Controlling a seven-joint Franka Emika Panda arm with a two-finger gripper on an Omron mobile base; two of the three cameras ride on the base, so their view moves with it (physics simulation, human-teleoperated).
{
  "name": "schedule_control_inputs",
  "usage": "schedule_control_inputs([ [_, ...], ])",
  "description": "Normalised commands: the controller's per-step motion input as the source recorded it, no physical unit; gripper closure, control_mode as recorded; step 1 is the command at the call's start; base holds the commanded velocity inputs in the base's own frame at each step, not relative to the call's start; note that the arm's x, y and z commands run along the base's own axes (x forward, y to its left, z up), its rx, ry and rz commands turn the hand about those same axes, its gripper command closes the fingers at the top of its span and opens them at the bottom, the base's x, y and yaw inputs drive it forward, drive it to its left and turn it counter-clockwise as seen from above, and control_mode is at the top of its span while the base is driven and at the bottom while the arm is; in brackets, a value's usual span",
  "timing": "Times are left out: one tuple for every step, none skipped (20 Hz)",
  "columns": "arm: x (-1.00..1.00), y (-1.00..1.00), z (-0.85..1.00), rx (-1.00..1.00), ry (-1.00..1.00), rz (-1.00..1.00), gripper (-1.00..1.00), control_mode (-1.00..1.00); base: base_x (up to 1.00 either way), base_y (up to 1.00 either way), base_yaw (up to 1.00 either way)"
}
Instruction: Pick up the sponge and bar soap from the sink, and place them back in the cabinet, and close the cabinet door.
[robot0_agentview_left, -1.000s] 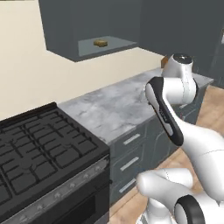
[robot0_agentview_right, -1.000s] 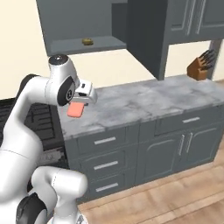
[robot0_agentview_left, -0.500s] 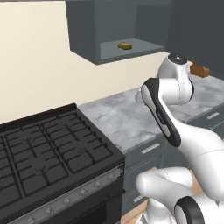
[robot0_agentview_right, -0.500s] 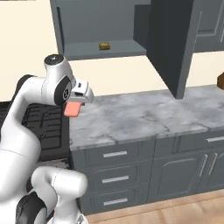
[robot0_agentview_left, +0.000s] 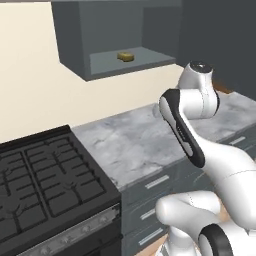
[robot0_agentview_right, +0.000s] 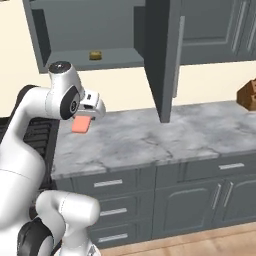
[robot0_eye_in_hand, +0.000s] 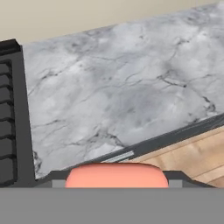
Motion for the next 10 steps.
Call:
schedule_control_inputs([
  [0.00,0.00,0.00,0.00,0.00,0.00,1.00,1.00,0.48,-0.33,0.05],
  [0.00,0.00,0.00,0.00,0.00,0.00,1.00,1.00,0.50,-0.18,0.08],
  [0.00,0.00,0.00,0.00,0.00,0.00,1.00,1.00,0.59,0.00,0.29],
  [0.00,0.00,0.00,0.00,0.00,0.00,1.00,1.00,0.57,-0.02,0.33],
  [0.00,0.00,0.00,0.00,0.00,0.00,1.00,1.00,0.59,0.00,0.33],
  [0.00,0.00,0.00,0.00,0.00,0.00,1.00,1.00,0.61,0.00,0.42],
  [0.00,0.00,0.00,0.00,0.00,0.00,1.00,1.00,0.56,0.00,0.41],
  [0.00,0.00,0.00,0.00,0.00,0.00,1.00,1.00,0.56,0.00,0.41],
  [0.00,0.00,0.00,0.00,0.00,0.00,1.00,1.00,0.56,0.00,0.41],
  [0.00,0.00,0.00,0.00,0.00,0.00,1.00,1.00,0.56,0.00,0.39],
])
